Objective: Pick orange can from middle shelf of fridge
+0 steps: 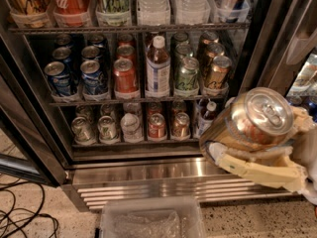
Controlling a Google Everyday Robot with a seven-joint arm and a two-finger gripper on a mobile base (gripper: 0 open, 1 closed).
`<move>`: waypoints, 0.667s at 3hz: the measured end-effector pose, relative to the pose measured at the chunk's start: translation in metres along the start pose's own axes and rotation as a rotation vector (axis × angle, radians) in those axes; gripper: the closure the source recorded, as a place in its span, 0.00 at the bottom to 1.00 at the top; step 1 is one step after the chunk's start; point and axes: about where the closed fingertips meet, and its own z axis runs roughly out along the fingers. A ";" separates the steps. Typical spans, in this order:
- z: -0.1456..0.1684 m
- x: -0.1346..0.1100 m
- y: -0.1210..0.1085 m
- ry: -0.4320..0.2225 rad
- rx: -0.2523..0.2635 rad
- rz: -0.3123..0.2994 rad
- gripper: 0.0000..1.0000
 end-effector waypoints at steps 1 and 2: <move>0.022 -0.009 0.029 0.030 -0.116 -0.040 1.00; 0.047 -0.018 0.058 0.020 -0.248 -0.079 1.00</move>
Offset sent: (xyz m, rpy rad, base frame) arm -0.0459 0.1098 0.0116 -0.1610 -0.0843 0.3834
